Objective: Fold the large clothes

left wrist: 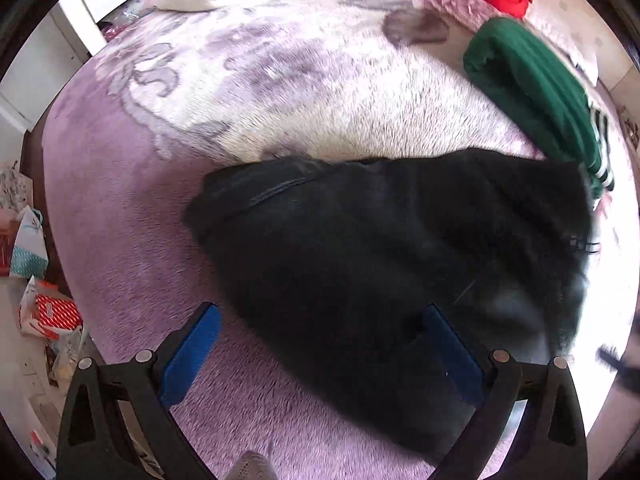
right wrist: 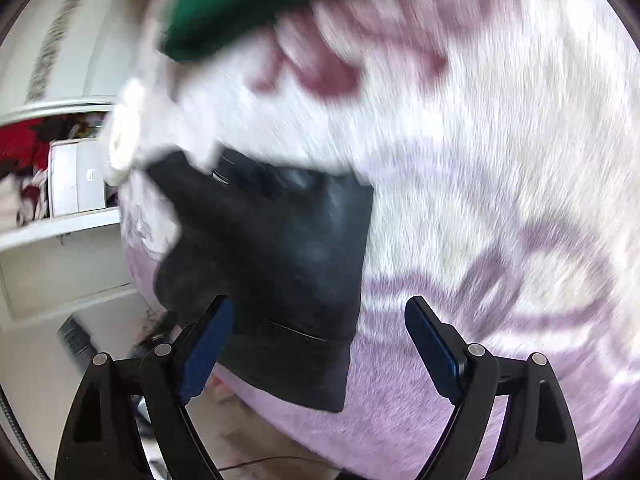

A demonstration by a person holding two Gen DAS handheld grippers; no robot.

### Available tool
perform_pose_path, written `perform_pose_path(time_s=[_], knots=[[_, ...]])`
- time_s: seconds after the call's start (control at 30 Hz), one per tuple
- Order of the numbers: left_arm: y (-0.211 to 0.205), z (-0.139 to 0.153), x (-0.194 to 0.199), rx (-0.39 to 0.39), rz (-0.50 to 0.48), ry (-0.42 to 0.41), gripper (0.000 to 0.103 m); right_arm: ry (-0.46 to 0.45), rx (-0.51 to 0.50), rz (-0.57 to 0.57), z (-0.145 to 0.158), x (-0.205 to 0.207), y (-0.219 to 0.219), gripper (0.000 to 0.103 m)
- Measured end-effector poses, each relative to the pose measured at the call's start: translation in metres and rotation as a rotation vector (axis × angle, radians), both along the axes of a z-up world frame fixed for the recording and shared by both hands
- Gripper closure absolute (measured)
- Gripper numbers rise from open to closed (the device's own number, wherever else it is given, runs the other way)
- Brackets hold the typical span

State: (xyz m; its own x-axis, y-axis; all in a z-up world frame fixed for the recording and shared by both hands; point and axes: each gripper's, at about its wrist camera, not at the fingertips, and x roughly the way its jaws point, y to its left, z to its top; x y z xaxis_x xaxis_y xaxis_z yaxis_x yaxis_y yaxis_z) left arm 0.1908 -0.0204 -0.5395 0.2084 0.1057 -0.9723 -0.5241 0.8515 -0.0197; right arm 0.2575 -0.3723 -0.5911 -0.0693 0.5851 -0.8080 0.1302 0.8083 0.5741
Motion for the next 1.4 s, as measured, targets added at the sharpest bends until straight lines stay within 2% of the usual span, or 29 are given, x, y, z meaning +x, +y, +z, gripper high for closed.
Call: perform_pose_path(time_s=[0.03, 0.07, 0.13, 0.2, 0.27, 0.3, 0.33, 0.37, 0.43, 0.47, 0.5, 0.53, 0.57, 0.63, 0.7, 0.73, 0.77, 0.83, 0.9, 0.93, 0.97, 1.0, 1.03, 1.07, 1.13, 1.2, 1.3, 1.4], knots=[[0.0, -0.006, 0.002, 0.008, -0.001, 0.011, 0.0, -0.049, 0.035, 0.015, 0.014, 0.008, 0.003, 0.017], [0.001, -0.011, 0.003, 0.01, -0.001, 0.021, 0.0, -0.072, 0.085, 0.043, 0.023, 0.019, 0.012, 0.028], [-0.001, -0.02, 0.003, 0.016, -0.006, 0.035, 0.0, -0.046, 0.221, 0.098, 0.024, 0.033, 0.027, 0.041], [-0.001, -0.03, -0.001, 0.01, -0.005, 0.047, 0.0, -0.032, 0.283, 0.134, 0.019, 0.051, 0.054, 0.043], [0.002, -0.035, -0.007, 0.005, 0.005, 0.047, 0.0, -0.037, 0.226, 0.172, 0.005, 0.059, 0.102, 0.049], [0.004, -0.038, -0.008, 0.002, 0.007, 0.049, 0.0, -0.021, 0.142, 0.185, -0.015, 0.072, 0.116, 0.051], [0.006, -0.039, -0.009, 0.001, 0.011, 0.051, 0.0, 0.01, 0.088, 0.193, -0.032, 0.081, 0.126, 0.064], [0.009, -0.039, -0.011, 0.006, 0.019, 0.054, 0.0, 0.036, 0.041, 0.203, -0.047, 0.089, 0.129, 0.07], [0.014, -0.031, -0.016, 0.007, 0.036, 0.053, 0.0, 0.078, 0.007, 0.223, -0.068, 0.096, 0.143, 0.07], [0.016, -0.024, -0.021, 0.015, 0.048, 0.052, 0.0, 0.091, -0.001, 0.229, -0.068, 0.1, 0.15, 0.068], [0.019, -0.016, -0.028, 0.02, 0.064, 0.048, 0.0, 0.102, -0.005, 0.25, -0.065, 0.106, 0.145, 0.066], [0.024, -0.006, -0.037, 0.006, 0.084, 0.041, 0.0, 0.105, 0.002, 0.272, -0.059, 0.108, 0.146, 0.059], [0.03, 0.004, -0.047, -0.01, 0.118, 0.035, 0.0, 0.106, 0.014, 0.289, -0.057, 0.108, 0.153, 0.057], [0.043, 0.014, -0.062, -0.057, 0.191, 0.028, 0.0, 0.074, 0.044, 0.288, -0.032, 0.105, 0.14, 0.057], [0.058, 0.015, -0.069, -0.137, 0.272, 0.023, 0.0, 0.032, 0.064, 0.243, -0.013, 0.096, 0.123, 0.043], [0.063, 0.011, -0.069, -0.185, 0.303, 0.015, 0.0, 0.008, 0.061, 0.214, -0.006, 0.09, 0.114, 0.023], [0.07, 0.003, -0.067, -0.246, 0.338, 0.008, 0.0, -0.014, 0.063, 0.176, -0.006, 0.079, 0.09, 0.012], [0.075, -0.014, -0.058, -0.34, 0.38, -0.007, 0.0, -0.035, 0.089, 0.073, 0.006, 0.063, 0.058, 0.012], [0.079, -0.035, -0.044, -0.431, 0.407, -0.029, 0.0, -0.006, 0.11, 0.019, 0.011, 0.053, 0.035, 0.012], [0.08, -0.042, -0.038, -0.451, 0.411, -0.039, 0.006, 0.006, 0.128, 0.001, 0.013, 0.044, 0.021, 0.012], [0.082, -0.05, -0.032, -0.459, 0.42, -0.045, 0.017, 0.017, 0.134, -0.018, 0.006, 0.039, 0.02, 0.012], [0.083, -0.052, -0.03, -0.475, 0.425, -0.062, 0.041, 0.03, 0.128, -0.036, -0.002, 0.033, 0.019, 0.012], [0.083, -0.052, -0.028, -0.508, 0.425, -0.102, 0.058, 0.058, 0.118, -0.061, -0.011, 0.024, 0.013, 0.012], [0.083, -0.049, -0.025, -0.493, 0.421, -0.112, 0.059, 0.086, 0.116, -0.075, -0.021, 0.018, 0.019, 0.012], [0.084, -0.042, -0.025, -0.483, 0.415, -0.154, 0.072, 0.129, 0.118, -0.1, -0.037, 0.009, 0.023, 0.012], [0.084, -0.036, -0.029, -0.492, 0.396, -0.187, 0.079, 0.122, 0.11, -0.114, -0.048, 0.006, 0.034, 0.012], [0.088, -0.038, -0.035, -0.506, 0.344, -0.182, 0.081, 0.123, 0.028, -0.146, -0.073, 0.008, 0.06, 0.012], [0.106, -0.06, -0.036, -0.577, 0.335, -0.167, 0.079, 0.164, -0.016, -0.226, -0.091, 0.011, 0.074, 0.013]])
